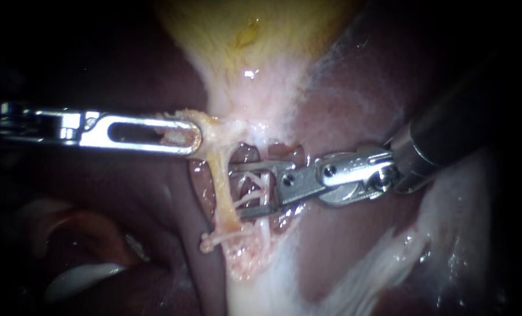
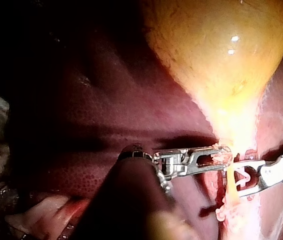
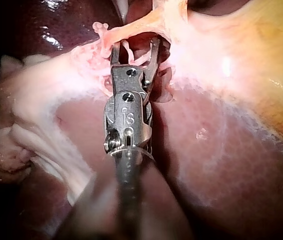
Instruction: Clipping second clip left tube
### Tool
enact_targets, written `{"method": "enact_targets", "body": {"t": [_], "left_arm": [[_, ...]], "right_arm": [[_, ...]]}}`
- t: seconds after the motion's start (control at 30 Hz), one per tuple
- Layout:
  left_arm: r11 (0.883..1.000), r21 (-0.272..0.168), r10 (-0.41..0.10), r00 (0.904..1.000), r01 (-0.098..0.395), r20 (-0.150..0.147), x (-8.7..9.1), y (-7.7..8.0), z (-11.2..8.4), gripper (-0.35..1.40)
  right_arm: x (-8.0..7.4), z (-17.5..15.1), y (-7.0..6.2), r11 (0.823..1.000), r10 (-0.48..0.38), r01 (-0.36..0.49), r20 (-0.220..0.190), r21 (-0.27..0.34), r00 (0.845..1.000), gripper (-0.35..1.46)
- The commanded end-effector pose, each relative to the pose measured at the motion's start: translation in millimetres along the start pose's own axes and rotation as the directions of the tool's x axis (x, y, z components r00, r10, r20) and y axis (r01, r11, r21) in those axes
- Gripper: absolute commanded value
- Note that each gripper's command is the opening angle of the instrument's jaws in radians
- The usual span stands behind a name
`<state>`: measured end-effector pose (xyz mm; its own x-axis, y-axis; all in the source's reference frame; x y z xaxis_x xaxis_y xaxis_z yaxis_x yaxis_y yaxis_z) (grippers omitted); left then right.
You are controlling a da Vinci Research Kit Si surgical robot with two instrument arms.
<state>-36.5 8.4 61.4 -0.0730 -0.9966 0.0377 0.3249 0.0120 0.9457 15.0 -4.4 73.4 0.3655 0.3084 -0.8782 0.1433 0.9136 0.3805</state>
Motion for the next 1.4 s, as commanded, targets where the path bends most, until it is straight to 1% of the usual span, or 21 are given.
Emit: {"method": "enact_targets", "body": {"t": [0.03, 0.37, 0.53, 0.63, 0.7, 1.07, 1.4], "left_arm": [[1.000, 0.000, 0.000, 1.0000, 0.000, 0.000, 0.0, 0.0, 0.0, -0.35], [1.000, 0.000, 0.000, 1.0000, 0.000, 0.000, 0.0, 0.0, 0.0, -0.35], [1.000, 0.000, 0.000, 1.0000, 0.000, 0.000, 0.0, 0.0, 0.0, -0.35], [1.000, 0.000, 0.000, 1.0000, 0.000, 0.000, 0.0, 0.0, 0.0, -0.35], [1.000, 0.000, 0.000, 1.0000, 0.000, 0.000, 0.0, 0.0, 0.0, -0.35], [1.000, 0.000, 0.000, 1.0000, 0.000, 0.000, 0.0, 0.0, 0.0, -0.35], [1.000, 0.000, 0.000, 1.0000, 0.000, 0.000, 0.0, 0.0, -0.1, -0.35]], "right_arm": [[0.0, 0.0, 0.0, 1.000, 0.000, 0.000, -0.001, -0.001, 1.000, 0.45], [0.0, -0.2, 0.0, 1.000, 0.001, -0.001, -0.005, 0.005, 1.000, 0.46], [0.1, -0.9, 0.1, 1.000, 0.003, -0.002, -0.015, 0.019, 1.000, 0.46], [0.2, -1.2, 0.1, 1.000, -0.002, 0.003, -0.029, 0.027, 1.000, 0.46], [0.3, -1.4, 0.1, 0.999, 0.011, -0.010, -0.039, 0.032, 0.999, 0.47], [0.4, -3.2, 0.3, 0.997, 0.044, -0.040, -0.057, 0.059, 0.997, 0.46], [0.5, -3.4, -0.2, 0.993, 0.082, -0.076, -0.069, 0.092, 0.994, 0.46]]}}
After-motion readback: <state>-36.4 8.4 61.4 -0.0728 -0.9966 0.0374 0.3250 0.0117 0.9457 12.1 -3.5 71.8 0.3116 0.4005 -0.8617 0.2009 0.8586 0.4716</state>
